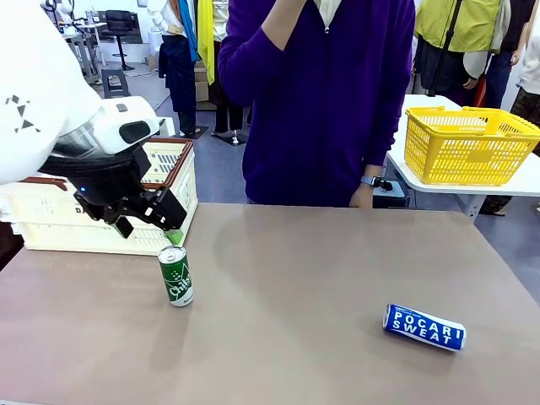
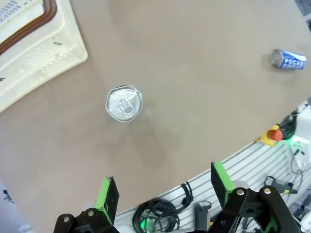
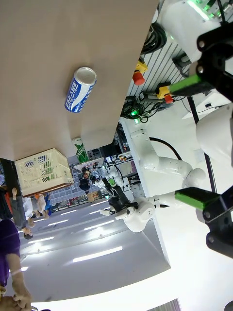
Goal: Place the drinks into the Shopping basket.
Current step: Pick up one drink and place it into the Shopping basket.
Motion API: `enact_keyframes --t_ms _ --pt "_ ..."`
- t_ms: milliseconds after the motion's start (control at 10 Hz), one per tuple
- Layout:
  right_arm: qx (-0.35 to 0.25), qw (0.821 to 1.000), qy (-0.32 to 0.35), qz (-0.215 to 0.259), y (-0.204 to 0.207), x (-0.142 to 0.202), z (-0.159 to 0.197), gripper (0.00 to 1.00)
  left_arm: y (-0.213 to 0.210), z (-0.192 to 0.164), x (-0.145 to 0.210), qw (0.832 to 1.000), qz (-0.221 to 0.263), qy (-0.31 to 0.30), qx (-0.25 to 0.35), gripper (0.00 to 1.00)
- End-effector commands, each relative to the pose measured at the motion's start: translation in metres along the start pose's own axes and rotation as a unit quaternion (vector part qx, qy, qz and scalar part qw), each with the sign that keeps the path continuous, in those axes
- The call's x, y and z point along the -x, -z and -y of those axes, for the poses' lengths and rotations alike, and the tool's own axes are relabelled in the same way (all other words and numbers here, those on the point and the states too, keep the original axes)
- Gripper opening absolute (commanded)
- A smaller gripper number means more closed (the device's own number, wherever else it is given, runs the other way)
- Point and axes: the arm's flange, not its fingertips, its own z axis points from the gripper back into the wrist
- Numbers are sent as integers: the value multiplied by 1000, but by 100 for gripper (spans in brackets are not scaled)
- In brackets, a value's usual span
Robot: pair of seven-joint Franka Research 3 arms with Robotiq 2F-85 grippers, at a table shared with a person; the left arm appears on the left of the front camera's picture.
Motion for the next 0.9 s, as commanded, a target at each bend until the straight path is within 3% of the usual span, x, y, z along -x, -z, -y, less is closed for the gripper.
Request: enact_keyframes --t_ms 0,600,800 --pt "5 1000 0 4 2 2 -2 100 47 -10 -27 998 -9 -50 -36 100" --pt "5 1000 0 4 2 2 -2 100 125 -18 -37 989 -15 -119 -81 100" --pt "5 1000 0 4 2 2 -2 100 140 -20 -41 992 -41 -102 -62 100"
